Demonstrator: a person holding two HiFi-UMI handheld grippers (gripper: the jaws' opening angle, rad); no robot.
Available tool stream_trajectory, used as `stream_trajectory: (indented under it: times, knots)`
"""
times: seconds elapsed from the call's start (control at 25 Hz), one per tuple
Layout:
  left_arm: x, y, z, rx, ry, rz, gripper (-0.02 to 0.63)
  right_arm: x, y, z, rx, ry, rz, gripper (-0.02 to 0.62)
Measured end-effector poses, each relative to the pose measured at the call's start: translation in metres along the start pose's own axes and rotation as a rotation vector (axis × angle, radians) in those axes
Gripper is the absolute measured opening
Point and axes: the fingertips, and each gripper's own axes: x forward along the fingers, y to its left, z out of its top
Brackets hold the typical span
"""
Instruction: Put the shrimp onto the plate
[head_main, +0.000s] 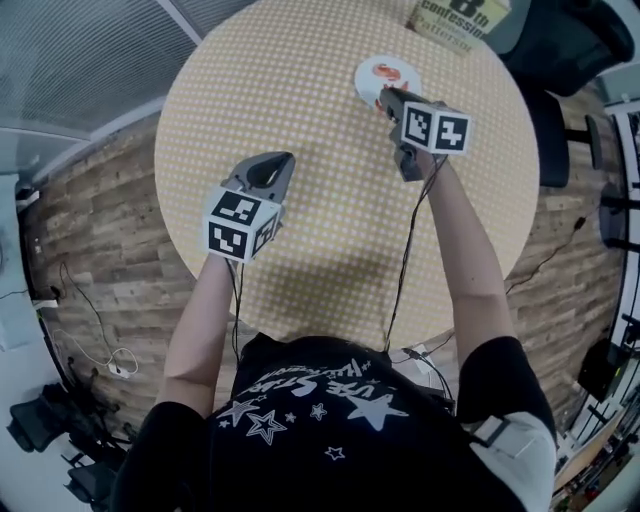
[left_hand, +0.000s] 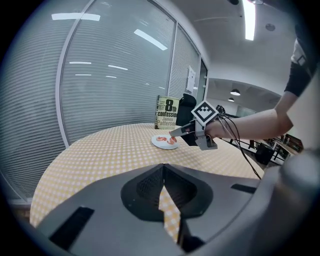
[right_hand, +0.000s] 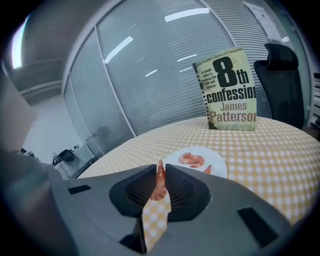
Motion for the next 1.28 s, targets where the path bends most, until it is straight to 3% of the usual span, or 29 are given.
stream_trajectory:
  times: [0.2,0.64,1.28]
  knots:
    - [0.01,0.013,-0.009,-0.047,0.016,0.005,0.006,0.031,-0.024,-0.002,-0.04,0.072,-0.101,0.064]
    - [0.011,0.027,-0.024,-0.097,0.035,0.01,0.006,0.062,-0.033,-0.011,-0.111,0.169,-0.201,0.064]
    - [-0.018,0.009,-0.022,-0.067,0.005,-0.009,0.006,0.025,-0.006,-0.003,-0.103,0.119,-0.191,0.066]
